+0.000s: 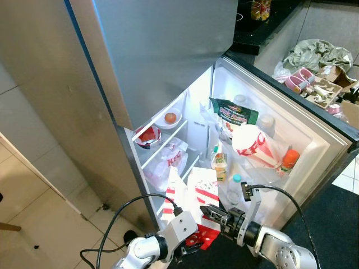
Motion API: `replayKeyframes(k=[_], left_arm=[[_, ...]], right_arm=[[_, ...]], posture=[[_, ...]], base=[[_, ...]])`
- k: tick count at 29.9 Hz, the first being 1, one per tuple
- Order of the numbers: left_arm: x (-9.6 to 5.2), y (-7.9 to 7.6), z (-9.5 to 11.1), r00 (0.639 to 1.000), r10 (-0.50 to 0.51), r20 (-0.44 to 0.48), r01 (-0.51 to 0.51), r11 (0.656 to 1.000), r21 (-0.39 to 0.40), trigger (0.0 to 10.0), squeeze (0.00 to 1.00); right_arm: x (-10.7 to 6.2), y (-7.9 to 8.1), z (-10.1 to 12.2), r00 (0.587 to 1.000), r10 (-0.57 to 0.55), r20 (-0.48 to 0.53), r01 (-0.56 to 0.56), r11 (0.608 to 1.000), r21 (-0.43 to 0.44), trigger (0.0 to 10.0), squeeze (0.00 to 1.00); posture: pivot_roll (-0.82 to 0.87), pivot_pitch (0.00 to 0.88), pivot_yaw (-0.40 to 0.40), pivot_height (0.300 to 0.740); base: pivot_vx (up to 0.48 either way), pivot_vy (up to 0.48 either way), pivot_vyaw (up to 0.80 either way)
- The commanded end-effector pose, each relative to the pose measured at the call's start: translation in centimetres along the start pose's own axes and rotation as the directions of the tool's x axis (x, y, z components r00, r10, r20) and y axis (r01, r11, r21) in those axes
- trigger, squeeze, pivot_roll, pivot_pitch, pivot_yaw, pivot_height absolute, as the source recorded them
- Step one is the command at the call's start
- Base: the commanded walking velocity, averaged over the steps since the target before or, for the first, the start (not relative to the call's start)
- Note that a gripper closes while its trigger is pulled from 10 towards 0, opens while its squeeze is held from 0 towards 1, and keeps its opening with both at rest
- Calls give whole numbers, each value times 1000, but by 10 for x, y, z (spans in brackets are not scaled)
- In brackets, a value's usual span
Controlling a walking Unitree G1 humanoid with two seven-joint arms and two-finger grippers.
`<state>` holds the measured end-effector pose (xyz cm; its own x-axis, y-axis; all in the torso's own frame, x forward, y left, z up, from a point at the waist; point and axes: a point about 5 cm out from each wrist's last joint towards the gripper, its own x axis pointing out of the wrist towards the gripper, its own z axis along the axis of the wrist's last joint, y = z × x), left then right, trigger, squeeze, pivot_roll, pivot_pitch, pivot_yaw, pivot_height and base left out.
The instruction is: Restocking fridge
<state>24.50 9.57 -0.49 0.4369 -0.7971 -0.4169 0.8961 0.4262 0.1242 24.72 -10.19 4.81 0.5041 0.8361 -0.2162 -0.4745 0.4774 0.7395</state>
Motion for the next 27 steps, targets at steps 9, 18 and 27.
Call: replayKeyframes(k=[9,18,27], left_arm=[[0,-5,-5,1000,-18,-9,17,1000,-26,0,0],[-1,-4,-4,1000,-30,-10,29,999,-18,0,0],[-2,-2,-6,998,-46,-41,46,999,-2,0,0]], right_arm=[[-2,3,1,1000,14,11,-14,1000,-1,10000,0],[-3,2,3,1000,14,17,-14,1000,-4,10000,1000],[-9,-16,15,989,-111,98,111,994,-3,10000,1000]], posture=[[-129,93,15,740],[-129,100,9,740],[-124,101,14,740]], base=[[0,0,0],[0,0,0],[0,0,0]])
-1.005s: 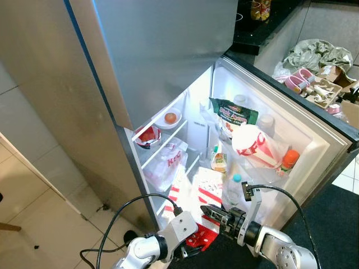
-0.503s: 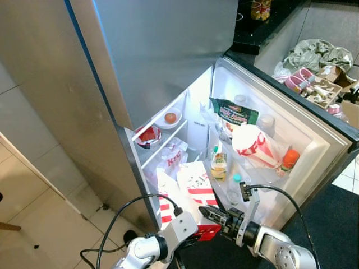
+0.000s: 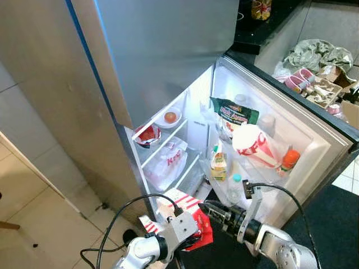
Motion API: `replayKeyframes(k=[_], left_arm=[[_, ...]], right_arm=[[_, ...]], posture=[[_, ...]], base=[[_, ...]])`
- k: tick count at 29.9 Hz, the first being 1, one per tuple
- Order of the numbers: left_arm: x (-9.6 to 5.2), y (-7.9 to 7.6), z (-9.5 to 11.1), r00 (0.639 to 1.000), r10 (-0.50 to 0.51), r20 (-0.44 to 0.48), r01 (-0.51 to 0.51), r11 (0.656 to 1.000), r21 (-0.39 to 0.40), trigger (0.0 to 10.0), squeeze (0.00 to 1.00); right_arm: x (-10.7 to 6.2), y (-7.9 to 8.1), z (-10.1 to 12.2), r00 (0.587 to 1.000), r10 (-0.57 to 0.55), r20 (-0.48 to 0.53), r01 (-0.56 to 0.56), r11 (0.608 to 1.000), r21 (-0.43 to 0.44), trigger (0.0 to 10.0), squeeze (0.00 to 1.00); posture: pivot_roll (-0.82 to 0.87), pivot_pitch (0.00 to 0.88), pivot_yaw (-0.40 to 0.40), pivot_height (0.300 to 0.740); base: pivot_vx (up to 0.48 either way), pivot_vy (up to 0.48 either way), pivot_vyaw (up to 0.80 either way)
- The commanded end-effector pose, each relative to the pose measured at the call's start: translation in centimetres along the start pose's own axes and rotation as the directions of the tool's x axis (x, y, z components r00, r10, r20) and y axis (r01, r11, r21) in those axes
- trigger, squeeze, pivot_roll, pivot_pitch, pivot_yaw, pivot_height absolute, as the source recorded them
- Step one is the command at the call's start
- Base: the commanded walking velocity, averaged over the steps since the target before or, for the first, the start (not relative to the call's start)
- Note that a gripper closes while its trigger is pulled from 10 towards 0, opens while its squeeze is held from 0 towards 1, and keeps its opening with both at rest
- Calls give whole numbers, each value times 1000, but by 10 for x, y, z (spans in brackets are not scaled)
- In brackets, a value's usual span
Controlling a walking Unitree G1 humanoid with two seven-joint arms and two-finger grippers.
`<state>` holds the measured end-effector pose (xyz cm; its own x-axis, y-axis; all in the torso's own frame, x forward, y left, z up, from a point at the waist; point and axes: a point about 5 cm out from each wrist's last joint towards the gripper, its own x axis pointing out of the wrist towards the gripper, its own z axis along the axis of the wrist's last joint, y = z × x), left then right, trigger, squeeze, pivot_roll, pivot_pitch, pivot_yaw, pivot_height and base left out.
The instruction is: Restocking fridge
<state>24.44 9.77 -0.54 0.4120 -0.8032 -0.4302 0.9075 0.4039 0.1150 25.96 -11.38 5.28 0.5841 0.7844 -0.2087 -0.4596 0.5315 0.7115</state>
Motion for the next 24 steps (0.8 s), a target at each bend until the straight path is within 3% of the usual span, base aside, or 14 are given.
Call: replayKeyframes(k=[1,10,11,12,15,16,17,19,20,22,24], left_arm=[[-1,-2,-5,999,-21,-34,21,1000,-2,0,0],[-4,-6,-16,992,-49,-113,50,999,6,0,0],[-5,-8,-19,990,-57,-131,59,998,8,0,0],[-7,-9,-21,987,-64,-146,66,998,9,0,0],[-8,-10,-24,985,-69,-160,72,997,10,0,0],[-11,-12,-29,979,-74,-188,76,997,3,0,0],[-14,-13,-34,973,-77,-219,79,997,4,0,0],[-27,-18,-57,918,-95,-386,118,992,36,0,0],[-27,-18,-57,918,-95,-386,118,992,36,0,0],[-47,-22,-84,811,-74,-580,137,988,66,0,0],[-51,-22,-88,794,-58,-605,121,991,64,0,0]], right_arm=[[-5,-12,3,997,-71,38,70,997,26,10000,1000],[-27,-32,13,982,-171,83,170,985,22,10000,1000],[-31,-36,14,976,-194,94,193,981,26,10000,686],[-35,-40,15,972,-213,103,211,977,30,10000,122],[-38,-43,17,967,-230,112,228,973,35,10000,122],[-45,-50,18,957,-262,128,257,965,51,10000,0],[-52,-56,18,945,-297,139,290,955,66,10000,0],[-66,-69,10,916,-377,141,366,926,97,10000,0],[-66,-69,10,916,-377,141,366,926,97,10000,0],[-74,-77,-10,891,-442,105,430,895,118,10000,0],[-73,-78,-16,888,-450,89,440,891,117,10000,0]], posture=[[-122,101,15,740],[-117,99,25,740],[-114,98,24,740],[-112,98,24,740],[-112,98,24,740],[-112,98,24,740],[-110,96,24,740],[-102,91,27,740],[-102,91,27,740],[-96,87,33,740],[-96,87,33,740]], base=[[0,0,0],[0,0,0],[0,0,0],[0,0,0],[0,0,0],[0,0,0],[0,0,0],[0,0,0],[0,0,0],[0,0,0],[0,0,0]])
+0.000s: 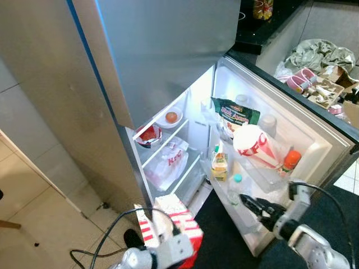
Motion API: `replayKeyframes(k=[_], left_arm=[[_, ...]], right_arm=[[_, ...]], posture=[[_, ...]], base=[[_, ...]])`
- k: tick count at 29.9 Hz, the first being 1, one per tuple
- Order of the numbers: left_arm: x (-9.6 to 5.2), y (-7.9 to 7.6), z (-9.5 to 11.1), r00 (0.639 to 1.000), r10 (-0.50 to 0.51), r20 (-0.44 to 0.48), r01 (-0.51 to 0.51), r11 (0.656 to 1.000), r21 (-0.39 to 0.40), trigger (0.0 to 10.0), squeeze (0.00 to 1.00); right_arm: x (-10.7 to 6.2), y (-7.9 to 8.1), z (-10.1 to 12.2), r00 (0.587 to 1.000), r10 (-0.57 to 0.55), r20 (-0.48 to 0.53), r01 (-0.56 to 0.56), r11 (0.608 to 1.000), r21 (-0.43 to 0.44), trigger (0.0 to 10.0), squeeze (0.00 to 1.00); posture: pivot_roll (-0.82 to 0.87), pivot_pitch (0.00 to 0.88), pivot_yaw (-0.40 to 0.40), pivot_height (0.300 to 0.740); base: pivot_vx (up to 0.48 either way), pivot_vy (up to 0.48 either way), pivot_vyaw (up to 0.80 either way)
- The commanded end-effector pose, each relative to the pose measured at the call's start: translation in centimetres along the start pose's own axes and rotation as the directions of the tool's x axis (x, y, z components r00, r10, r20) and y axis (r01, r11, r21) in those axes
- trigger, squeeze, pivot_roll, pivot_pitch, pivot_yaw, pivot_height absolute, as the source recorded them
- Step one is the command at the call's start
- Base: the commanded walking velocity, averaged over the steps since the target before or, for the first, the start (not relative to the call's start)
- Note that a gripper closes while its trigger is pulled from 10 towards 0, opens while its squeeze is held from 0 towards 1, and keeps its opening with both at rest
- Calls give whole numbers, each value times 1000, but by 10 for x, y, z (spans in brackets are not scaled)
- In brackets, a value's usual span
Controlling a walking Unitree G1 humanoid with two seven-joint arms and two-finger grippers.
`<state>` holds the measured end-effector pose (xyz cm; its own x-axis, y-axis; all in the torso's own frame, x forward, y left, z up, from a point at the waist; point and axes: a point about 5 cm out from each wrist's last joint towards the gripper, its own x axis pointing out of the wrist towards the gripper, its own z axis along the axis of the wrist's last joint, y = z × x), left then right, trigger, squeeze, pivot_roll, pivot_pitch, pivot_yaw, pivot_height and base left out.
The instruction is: Restocking fridge
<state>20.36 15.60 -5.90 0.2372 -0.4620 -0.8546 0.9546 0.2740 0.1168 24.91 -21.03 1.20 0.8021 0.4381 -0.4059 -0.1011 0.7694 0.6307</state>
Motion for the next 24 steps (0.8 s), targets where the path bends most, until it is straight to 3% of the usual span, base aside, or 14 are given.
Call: replayKeyframes(k=[1,6,8,9,11,13,14,18,19,20,22,23,24], left_arm=[[-3,-5,-18,996,11,-91,-12,1000,-9,0,0],[-8,-10,-42,971,65,-230,-76,996,-38,0,0],[-9,-11,-45,967,71,-245,-84,995,-44,0,0],[-9,-14,-52,950,111,-291,-133,989,-59,0,0],[-8,-19,-57,930,150,-336,-183,981,-68,0,0],[-7,-23,-60,917,172,-361,-206,977,-56,0,0],[-4,-29,-62,900,203,-385,-236,971,-41,0,0],[3,-38,-58,879,251,-406,-286,958,-28,275,0],[5,-38,-55,871,271,-410,-309,951,-28,3098,0],[5,-38,-55,871,271,-410,-309,951,-28,3098,0],[7,-39,-52,860,299,-414,-374,921,-109,2706,0],[8,-38,-51,851,313,-423,-381,920,-86,8118,0],[8,-38,-51,846,318,-428,-379,923,-64,9608,0]], right_arm=[[-1,-4,-16,998,-36,-42,36,999,1,10000,0],[2,-2,-42,993,-46,-106,47,999,4,10000,0],[2,-2,-45,992,-46,-118,47,999,4,10000,0],[5,-1,-60,977,-77,-197,61,994,-88,10000,0],[6,-4,-72,959,-135,-249,83,975,-205,10000,0],[7,-6,-76,954,-167,-247,106,964,-244,10000,0],[8,-11,-81,942,-243,-231,169,940,-297,10000,0],[9,-15,-83,932,-328,-155,262,904,-337,10000,0],[11,-14,-83,931,-345,-119,287,894,-345,10000,0],[11,-14,-83,931,-345,-119,287,894,-345,10000,0],[13,-11,-82,940,-334,-68,289,886,-362,10000,0],[14,-10,-83,942,-332,-56,288,881,-374,10000,0],[15,-9,-84,942,-331,-50,289,878,-381,10000,0]], posture=[[-96,87,33,740],[-84,76,47,740],[-82,72,50,740],[-78,64,55,740],[-78,64,55,740],[-71,53,57,740],[-59,45,57,740],[-46,32,57,740],[-42,25,58,740],[-42,25,58,740],[-37,15,60,740],[-34,7,64,740],[-34,7,64,740]], base=[[0,0,0],[0,0,0],[0,0,0],[0,0,0],[0,0,0],[0,0,0],[0,0,0],[0,0,0],[0,0,0],[0,0,0],[0,0,0],[0,0,0],[0,0,0]])
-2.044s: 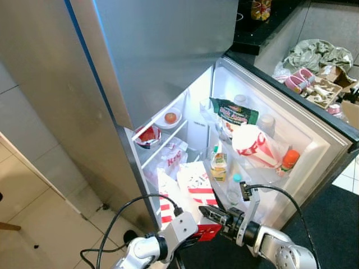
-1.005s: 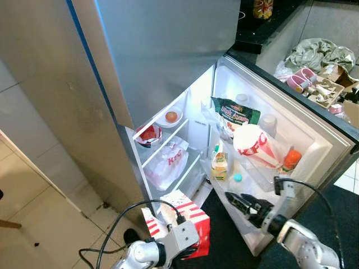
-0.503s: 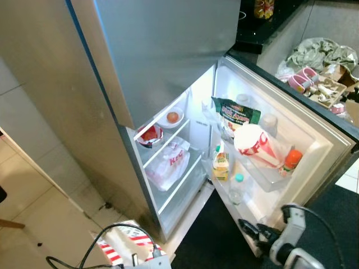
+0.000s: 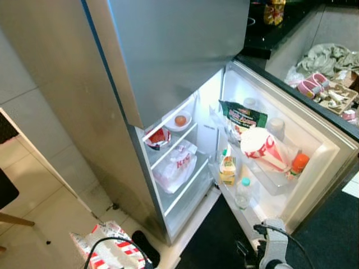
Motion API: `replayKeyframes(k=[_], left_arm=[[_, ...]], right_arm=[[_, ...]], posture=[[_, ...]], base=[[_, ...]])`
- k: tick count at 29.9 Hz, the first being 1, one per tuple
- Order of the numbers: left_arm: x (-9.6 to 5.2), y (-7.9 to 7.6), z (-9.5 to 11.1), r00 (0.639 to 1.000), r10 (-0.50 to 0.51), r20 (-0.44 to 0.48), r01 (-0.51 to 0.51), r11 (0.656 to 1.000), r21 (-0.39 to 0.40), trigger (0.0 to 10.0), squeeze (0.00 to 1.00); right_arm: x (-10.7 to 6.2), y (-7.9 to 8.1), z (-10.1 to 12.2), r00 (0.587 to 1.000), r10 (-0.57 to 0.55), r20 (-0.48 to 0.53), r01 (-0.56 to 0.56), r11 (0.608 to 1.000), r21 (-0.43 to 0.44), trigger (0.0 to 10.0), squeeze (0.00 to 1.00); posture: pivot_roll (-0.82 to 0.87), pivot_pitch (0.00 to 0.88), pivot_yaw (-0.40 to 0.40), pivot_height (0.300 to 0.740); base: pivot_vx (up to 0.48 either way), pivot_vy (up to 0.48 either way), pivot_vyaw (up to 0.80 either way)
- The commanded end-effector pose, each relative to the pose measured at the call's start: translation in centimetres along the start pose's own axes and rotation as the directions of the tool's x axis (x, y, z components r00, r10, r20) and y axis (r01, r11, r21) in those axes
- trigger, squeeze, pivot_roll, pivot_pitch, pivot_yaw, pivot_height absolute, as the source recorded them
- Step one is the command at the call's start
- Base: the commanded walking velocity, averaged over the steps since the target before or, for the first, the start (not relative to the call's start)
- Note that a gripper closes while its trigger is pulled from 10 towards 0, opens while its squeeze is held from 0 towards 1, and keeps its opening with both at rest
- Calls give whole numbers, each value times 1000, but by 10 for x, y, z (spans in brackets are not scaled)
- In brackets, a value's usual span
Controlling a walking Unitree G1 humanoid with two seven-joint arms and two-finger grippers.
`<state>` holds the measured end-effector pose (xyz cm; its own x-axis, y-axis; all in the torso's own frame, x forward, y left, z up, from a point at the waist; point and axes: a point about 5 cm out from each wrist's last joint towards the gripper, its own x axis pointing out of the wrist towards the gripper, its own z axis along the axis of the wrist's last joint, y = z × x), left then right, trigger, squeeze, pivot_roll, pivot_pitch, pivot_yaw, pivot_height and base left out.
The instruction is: Restocking fridge
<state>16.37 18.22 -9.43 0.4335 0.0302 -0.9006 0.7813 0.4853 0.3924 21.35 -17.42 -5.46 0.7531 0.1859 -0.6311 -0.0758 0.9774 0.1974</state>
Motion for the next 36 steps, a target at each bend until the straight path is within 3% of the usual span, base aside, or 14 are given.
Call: replayKeyframes(k=[1,4,7,9,12,15,17,20,21,29,36], left_arm=[[0,-1,-4,999,11,-30,-10,1000,26,9608,0],[0,-3,-4,999,3,-50,-1,999,41,10000,0],[0,-7,-4,998,-7,-61,14,993,115,10000,0],[0,-11,1,998,-17,-56,23,993,112,10000,0],[1,-19,12,999,-39,-33,40,998,37,10000,0],[1,-24,17,999,-45,-27,46,998,36,10000,0],[0,-12,3,998,-40,-48,40,999,-3,10000,0],[0,-9,-1,998,-38,-52,36,999,-36,10000,0],[0,-9,-2,998,-36,-49,32,996,-79,10000,0],[1,-5,0,999,1,-45,-7,989,-148,10000,0],[-4,11,-33,994,55,-96,-76,971,-228,10000,0]], right_arm=[[1,2,-2,1000,-6,11,6,1000,-16,10000,0],[2,2,-5,1000,-28,-8,28,999,-34,10000,0],[2,2,-7,999,-34,-17,34,999,-42,10000,0],[3,4,-9,999,-29,-23,29,1000,-1,10000,0],[4,8,-11,999,-7,-38,8,1000,15,10000,0],[5,10,-11,999,1,-39,0,1000,14,10000,0],[6,10,-11,999,-1,-37,1,1000,16,10000,0],[6,10,-11,999,-1,-42,1,1000,9,10000,0],[5,10,-13,998,8,-55,-10,999,-35,10000,0],[7,17,-10,996,55,-67,-68,974,-217,10000,0],[13,19,5,997,63,-38,-71,957,-281,10000,0]], posture=[[-34,7,64,740],[-27,6,67,740],[-23,6,66,740],[-21,7,67,740],[-18,10,68,740],[-18,10,68,740],[-17,13,64,740],[-15,15,59,740],[-8,13,49,740],[8,3,20,740],[48,0,-40,740]], base=[[0,0,0],[0,0,0],[0,0,0],[0,0,0],[0,0,0],[0,0,0],[0,0,0],[0,0,0],[0,0,0],[0,0,0],[0,0,0]])
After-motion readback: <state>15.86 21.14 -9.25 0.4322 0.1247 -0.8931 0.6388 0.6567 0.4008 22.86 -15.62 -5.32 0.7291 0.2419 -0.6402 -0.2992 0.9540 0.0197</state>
